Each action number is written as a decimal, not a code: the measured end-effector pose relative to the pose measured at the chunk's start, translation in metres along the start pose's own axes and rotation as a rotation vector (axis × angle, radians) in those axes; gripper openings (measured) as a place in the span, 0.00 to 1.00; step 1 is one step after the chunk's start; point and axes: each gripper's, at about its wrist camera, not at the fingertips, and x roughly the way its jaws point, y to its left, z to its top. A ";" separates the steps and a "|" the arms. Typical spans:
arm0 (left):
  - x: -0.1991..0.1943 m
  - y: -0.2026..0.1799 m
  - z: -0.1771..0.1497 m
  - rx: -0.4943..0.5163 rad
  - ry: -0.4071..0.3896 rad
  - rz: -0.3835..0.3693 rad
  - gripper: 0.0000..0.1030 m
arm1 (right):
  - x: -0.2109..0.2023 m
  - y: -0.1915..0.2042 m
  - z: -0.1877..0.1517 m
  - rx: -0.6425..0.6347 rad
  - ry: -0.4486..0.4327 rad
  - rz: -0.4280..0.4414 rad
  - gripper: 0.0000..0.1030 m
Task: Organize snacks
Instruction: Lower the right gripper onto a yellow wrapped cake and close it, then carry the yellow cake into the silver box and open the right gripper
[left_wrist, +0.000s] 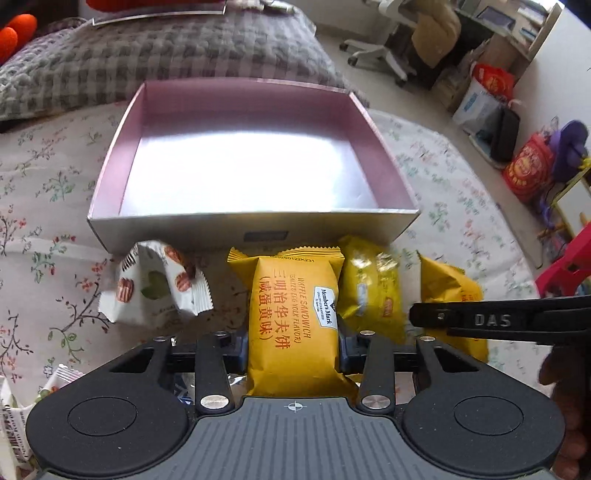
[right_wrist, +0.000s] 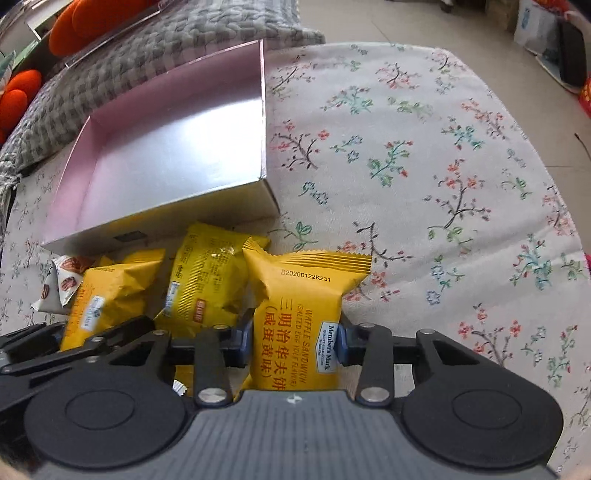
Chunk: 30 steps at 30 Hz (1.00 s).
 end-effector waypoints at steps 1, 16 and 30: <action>-0.005 0.001 0.001 -0.004 -0.003 -0.010 0.37 | -0.003 -0.001 0.000 0.001 -0.006 -0.003 0.36; -0.042 0.038 0.071 -0.025 -0.256 0.115 0.37 | -0.031 0.031 0.045 -0.031 -0.240 0.080 0.36; 0.018 0.059 0.091 -0.015 -0.247 0.144 0.38 | 0.015 0.061 0.091 -0.077 -0.300 0.067 0.36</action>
